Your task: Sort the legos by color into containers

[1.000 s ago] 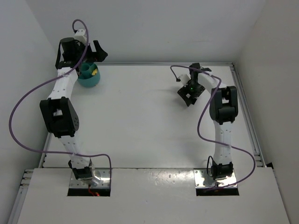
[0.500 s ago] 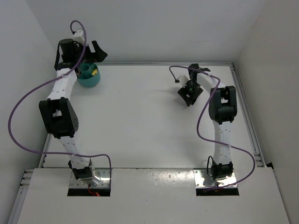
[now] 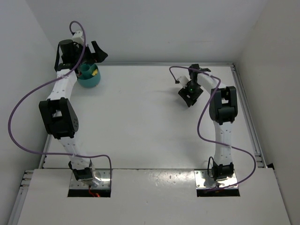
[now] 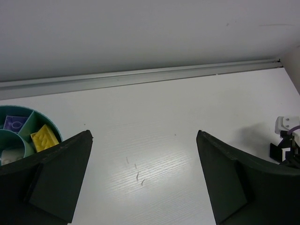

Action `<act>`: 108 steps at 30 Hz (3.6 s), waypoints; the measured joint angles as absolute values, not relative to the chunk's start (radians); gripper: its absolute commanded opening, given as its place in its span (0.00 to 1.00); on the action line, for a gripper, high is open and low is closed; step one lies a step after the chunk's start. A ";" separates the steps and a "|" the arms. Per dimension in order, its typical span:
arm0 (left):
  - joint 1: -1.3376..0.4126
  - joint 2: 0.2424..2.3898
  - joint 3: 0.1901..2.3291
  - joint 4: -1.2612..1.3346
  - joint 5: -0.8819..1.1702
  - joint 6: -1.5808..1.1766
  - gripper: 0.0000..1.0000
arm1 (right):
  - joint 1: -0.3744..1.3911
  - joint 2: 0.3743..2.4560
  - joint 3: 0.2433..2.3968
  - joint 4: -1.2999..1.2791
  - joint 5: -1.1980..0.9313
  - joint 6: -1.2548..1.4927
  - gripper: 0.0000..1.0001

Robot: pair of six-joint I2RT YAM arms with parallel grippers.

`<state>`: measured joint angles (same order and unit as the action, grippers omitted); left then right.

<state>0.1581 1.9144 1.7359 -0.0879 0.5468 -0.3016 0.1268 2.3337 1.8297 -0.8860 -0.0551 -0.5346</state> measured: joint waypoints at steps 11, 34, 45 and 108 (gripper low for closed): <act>0.152 1.881 1.619 -0.038 0.532 -0.287 0.99 | 0.128 2.326 1.811 -0.891 -0.080 -0.544 0.37; 0.014 1.926 1.301 0.141 0.847 -0.556 0.83 | 0.294 2.213 1.746 -0.908 -0.342 -0.483 0.13; -0.123 2.039 1.306 0.198 0.960 -0.704 0.68 | 0.414 2.210 1.873 -0.880 -0.359 -0.413 0.13; 0.286 2.124 2.238 -1.087 0.544 0.826 0.03 | 0.402 2.019 1.732 -0.682 -0.113 -0.146 0.81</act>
<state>0.2863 2.1242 2.2375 -1.0866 0.5438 0.8261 0.4015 2.0190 1.7321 -0.6823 -0.1135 -0.1455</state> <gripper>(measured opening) 0.070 0.808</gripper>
